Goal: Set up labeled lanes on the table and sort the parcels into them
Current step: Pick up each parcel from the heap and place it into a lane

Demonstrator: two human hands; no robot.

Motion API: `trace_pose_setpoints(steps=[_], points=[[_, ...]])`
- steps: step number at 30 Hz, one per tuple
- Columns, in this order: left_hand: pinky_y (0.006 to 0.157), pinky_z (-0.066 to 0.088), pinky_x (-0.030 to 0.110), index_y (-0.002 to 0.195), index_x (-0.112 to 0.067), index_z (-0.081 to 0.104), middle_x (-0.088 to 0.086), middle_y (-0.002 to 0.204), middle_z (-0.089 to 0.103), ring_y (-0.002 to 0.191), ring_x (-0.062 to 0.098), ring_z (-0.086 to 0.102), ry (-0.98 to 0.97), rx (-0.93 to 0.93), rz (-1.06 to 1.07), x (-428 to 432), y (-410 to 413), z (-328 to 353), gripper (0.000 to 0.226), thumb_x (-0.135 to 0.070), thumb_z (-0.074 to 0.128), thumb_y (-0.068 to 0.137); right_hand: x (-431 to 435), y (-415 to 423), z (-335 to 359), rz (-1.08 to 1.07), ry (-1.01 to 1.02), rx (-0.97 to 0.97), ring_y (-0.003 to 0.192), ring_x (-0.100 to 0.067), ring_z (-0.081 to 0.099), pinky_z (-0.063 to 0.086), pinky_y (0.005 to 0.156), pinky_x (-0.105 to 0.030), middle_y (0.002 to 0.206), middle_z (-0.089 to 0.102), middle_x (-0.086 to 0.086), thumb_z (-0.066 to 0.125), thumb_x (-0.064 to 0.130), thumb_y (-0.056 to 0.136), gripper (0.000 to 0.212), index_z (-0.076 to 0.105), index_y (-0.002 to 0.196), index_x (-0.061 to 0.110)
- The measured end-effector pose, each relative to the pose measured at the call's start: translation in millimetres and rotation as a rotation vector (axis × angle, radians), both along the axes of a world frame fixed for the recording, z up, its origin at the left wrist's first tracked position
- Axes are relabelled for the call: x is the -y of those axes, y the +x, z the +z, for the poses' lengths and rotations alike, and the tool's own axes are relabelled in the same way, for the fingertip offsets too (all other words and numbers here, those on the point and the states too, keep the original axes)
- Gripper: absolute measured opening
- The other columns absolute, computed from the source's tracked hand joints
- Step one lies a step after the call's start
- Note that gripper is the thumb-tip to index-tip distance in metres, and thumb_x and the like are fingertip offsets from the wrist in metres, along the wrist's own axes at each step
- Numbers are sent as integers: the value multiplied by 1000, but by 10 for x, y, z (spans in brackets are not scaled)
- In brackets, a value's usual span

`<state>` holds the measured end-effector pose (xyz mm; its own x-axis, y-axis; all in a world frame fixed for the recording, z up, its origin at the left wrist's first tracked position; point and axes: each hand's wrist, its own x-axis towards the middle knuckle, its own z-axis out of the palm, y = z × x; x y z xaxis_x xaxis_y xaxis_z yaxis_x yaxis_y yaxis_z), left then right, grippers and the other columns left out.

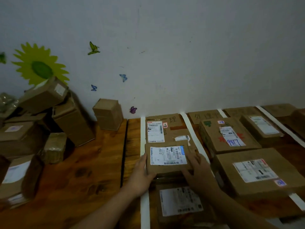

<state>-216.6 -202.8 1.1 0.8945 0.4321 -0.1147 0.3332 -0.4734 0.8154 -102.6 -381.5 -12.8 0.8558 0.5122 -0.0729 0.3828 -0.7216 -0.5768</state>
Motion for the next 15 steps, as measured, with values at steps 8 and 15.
trace_pose_setpoints(steps=[8,15], points=[[118,3,44,148,-41,-1,-15,156,-15,143,13,-19,583,-388,-297,-201,51,58,73,-56,42,91,-259,303,147,306,-334,282,137,-23,31,20,115,-46,144,43,-1,8,76,76,82,53,128,31],[118,6,40,150,-35,9,-7,159,-10,145,16,-13,452,-414,-20,-874,-817,366,71,-54,45,91,-1046,-222,448,506,-238,322,123,-14,38,29,105,-35,133,47,4,31,63,93,53,52,128,29]])
